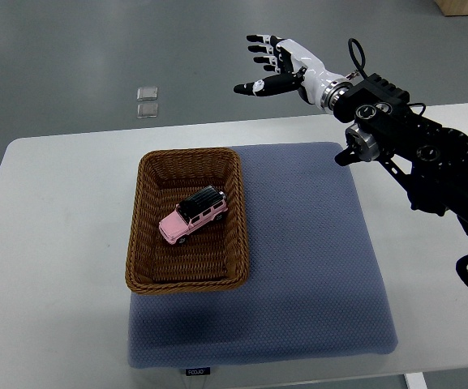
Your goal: Place pink car in brown basket
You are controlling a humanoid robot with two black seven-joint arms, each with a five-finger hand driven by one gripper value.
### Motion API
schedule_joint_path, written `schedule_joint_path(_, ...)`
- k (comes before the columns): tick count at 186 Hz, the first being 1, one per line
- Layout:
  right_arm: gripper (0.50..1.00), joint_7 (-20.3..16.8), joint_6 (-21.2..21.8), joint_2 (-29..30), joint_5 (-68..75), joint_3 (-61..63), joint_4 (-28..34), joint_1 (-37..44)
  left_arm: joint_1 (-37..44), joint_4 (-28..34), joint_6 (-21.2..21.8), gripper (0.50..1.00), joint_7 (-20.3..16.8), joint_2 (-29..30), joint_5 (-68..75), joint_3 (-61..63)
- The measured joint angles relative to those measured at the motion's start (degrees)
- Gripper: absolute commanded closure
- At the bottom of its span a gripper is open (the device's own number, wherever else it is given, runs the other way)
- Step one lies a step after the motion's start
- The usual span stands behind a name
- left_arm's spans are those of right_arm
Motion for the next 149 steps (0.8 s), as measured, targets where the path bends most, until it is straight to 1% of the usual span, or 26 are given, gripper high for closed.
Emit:
schedule_joint_path(14,0.599,0.18,-0.81,0.17,3.6,4.18,-0.57,-0.93,0.0,0.0,0.0,0.5,0.0,0.0,0.0,0.0)
schedule_joint_path(28,0.597,0.25,-0.72,0.54,7.68,9.5,-1.76,-2.55,-0.01,0.0,0.0,0.5,0.0,0.0,0.0,0.0)
schedule_joint_path(40,0.591,0.32,-0.29,0.71,12.51,14.14,-3.09,-4.4,0.0,0.0,0.0,0.5,0.0,0.0,0.0,0.0)
schedule_joint_path(56,0.591,0.41,1.18,0.75,19.31,17.04,-4.69,-6.3,0.0,0.0,0.0,0.5,0.0,0.0,0.0,0.0)
schedule_joint_path(82,0.589,0.44,6.48,0.44,30.28,18.05,-8.69,-8.55,0.01,0.0,0.0,0.5,0.0,0.0,0.0,-0.01)
schedule_joint_path(111,0.589,-0.03,14.1,0.14,34.54,18.24,-14.68,-9.85,0.0,0.0,0.0,0.5,0.0,0.0,0.0,-0.01)
schedule_joint_path(130,0.589,-0.2,18.47,0.11,40.36,18.31,-16.11,-10.95,0.0,0.0,0.0,0.5,0.0,0.0,0.0,0.0)
schedule_joint_path(149,0.589,-0.24,20.77,0.06,47.14,18.19,-16.61,-11.38,0.01,0.0,0.0,0.5,0.0,0.0,0.0,0.0)
